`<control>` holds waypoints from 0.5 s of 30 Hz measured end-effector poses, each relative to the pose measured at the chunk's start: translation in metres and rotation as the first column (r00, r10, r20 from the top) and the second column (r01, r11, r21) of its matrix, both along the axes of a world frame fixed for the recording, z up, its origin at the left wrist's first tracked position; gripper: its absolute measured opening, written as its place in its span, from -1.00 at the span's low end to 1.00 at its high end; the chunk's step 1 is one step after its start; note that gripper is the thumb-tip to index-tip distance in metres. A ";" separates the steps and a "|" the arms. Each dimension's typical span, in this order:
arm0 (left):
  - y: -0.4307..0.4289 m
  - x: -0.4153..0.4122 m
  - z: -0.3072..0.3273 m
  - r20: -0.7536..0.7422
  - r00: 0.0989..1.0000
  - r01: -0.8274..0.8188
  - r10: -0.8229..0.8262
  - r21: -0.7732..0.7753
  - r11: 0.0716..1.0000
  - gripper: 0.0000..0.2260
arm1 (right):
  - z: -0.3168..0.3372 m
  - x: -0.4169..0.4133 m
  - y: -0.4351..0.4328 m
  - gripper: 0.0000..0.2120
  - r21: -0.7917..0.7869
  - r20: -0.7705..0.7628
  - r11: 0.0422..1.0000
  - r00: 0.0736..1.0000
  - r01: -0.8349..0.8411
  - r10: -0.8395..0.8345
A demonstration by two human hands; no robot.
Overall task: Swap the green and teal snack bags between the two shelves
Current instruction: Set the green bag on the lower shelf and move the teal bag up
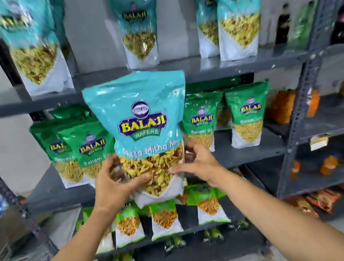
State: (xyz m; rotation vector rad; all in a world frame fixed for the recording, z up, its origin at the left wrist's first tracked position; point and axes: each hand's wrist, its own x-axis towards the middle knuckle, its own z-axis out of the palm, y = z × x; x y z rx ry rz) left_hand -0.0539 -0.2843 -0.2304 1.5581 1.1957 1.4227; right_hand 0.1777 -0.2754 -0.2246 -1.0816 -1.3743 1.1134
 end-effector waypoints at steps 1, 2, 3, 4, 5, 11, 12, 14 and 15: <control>-0.012 -0.001 0.010 -0.007 1.000 -0.023 0.023 0.028 0.999 -0.16 | 0.009 0.000 -0.010 -0.47 0.020 -0.010 1.000 1.000 -0.004 0.004; -0.021 -0.003 0.020 -0.009 0.999 -0.032 0.033 0.053 0.998 -0.12 | 0.017 -0.001 -0.018 -0.47 0.044 -0.013 0.999 1.000 0.001 0.000; -0.028 -0.004 0.028 -0.009 0.999 -0.034 0.035 0.078 0.996 -0.11 | 0.024 -0.003 -0.024 -0.48 0.068 -0.016 0.998 1.000 0.008 -0.007; -0.032 -0.005 0.037 -0.002 0.999 -0.036 0.037 0.102 0.994 -0.14 | 0.032 -0.005 -0.029 -0.49 0.095 -0.025 0.995 1.000 0.018 -0.016; -0.037 -0.003 0.046 0.009 0.999 -0.033 0.032 0.124 0.992 -0.18 | 0.040 -0.005 -0.032 -0.48 0.115 -0.038 0.993 0.999 0.030 -0.025; -0.026 0.015 0.119 -0.011 0.999 -0.042 0.046 0.265 0.963 -0.34 | 0.109 0.006 -0.036 -0.67 0.247 -0.075 0.968 0.997 0.052 -0.034; -0.019 0.018 0.132 -0.005 0.999 -0.036 0.039 0.280 0.959 -0.28 | 0.123 0.008 -0.033 -0.69 0.268 -0.083 0.962 0.996 0.056 -0.035; -0.003 0.024 0.155 -0.002 0.999 -0.050 0.053 0.305 0.951 -0.22 | 0.148 0.012 -0.024 -0.71 0.297 -0.085 0.952 0.995 0.076 -0.053; 0.007 0.027 0.164 -0.009 0.998 -0.062 0.069 0.321 0.945 -0.23 | 0.159 0.015 -0.018 -0.71 0.311 -0.081 0.946 0.994 0.089 -0.067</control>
